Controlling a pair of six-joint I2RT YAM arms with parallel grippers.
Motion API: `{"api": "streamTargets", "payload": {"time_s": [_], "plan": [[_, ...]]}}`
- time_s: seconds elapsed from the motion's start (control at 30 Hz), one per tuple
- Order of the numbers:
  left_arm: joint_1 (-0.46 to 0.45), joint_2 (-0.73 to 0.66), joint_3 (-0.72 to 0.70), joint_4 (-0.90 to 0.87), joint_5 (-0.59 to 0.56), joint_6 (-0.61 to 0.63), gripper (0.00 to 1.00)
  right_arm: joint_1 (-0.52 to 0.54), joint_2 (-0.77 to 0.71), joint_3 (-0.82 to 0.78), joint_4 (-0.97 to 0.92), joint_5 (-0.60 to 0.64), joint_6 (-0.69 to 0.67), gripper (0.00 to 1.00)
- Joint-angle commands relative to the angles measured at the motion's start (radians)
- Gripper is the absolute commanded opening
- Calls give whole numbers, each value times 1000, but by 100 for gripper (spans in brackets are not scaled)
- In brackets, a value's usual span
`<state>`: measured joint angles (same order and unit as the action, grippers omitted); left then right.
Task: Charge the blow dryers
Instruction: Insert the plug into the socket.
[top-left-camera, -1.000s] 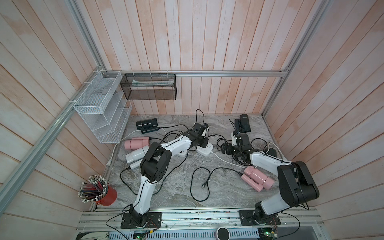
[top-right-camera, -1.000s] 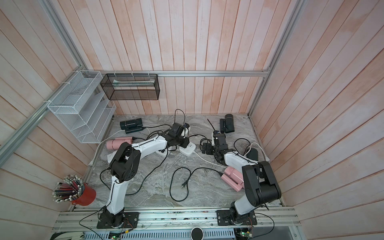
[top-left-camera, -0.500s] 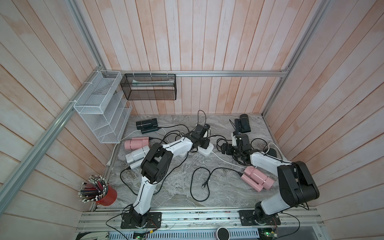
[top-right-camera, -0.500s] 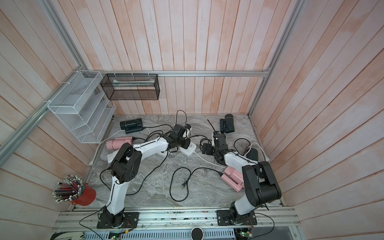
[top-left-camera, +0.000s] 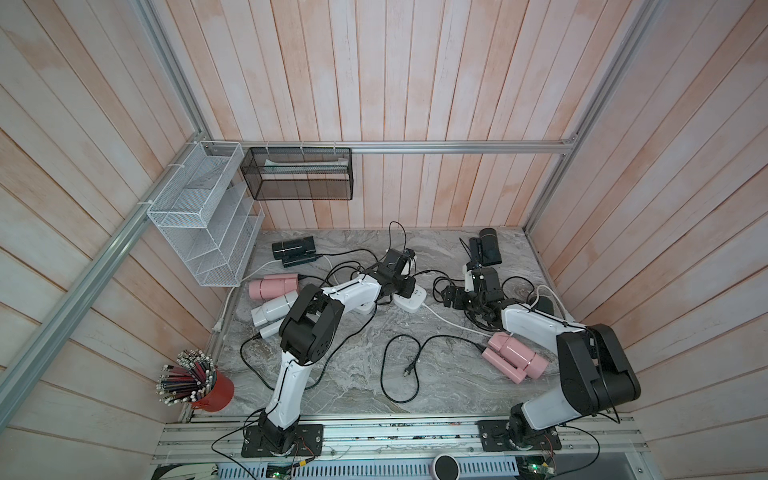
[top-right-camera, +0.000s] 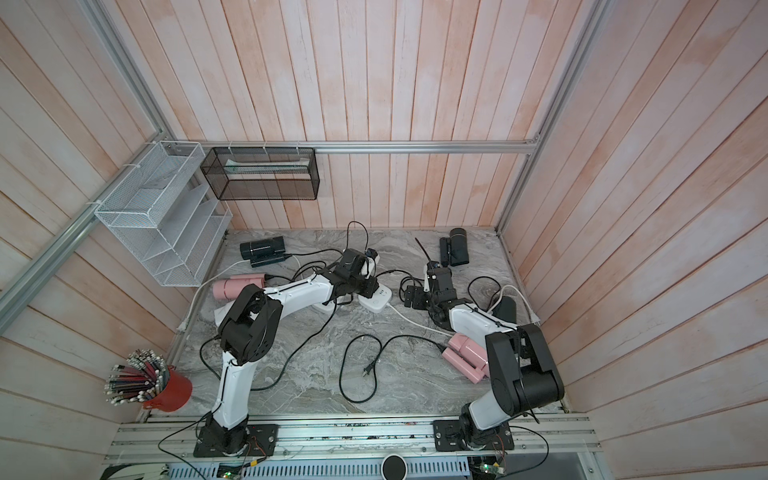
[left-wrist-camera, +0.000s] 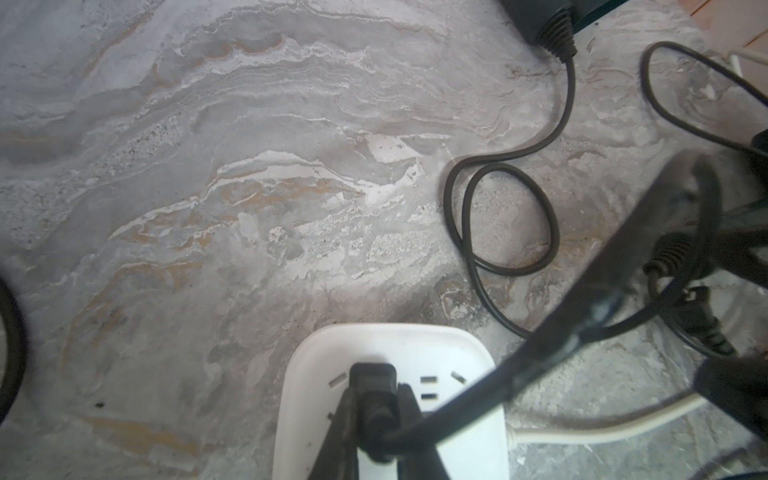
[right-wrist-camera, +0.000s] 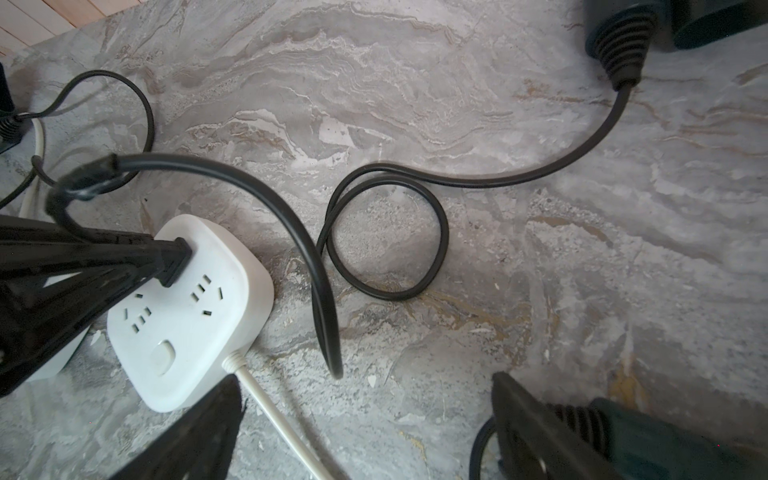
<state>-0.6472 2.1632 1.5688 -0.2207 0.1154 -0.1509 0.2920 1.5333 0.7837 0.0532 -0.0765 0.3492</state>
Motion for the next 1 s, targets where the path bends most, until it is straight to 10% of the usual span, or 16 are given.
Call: {"api": "streamTargets", "payload": {"time_s": [0.0,0.97], "plan": [[-17,72,-16,-184,-114,24,15,3,-8,-6,4,2,12,94],[6,48,-47,-179,-60,-40,15,-71,323,231,-22,-41,-5,51]]}}
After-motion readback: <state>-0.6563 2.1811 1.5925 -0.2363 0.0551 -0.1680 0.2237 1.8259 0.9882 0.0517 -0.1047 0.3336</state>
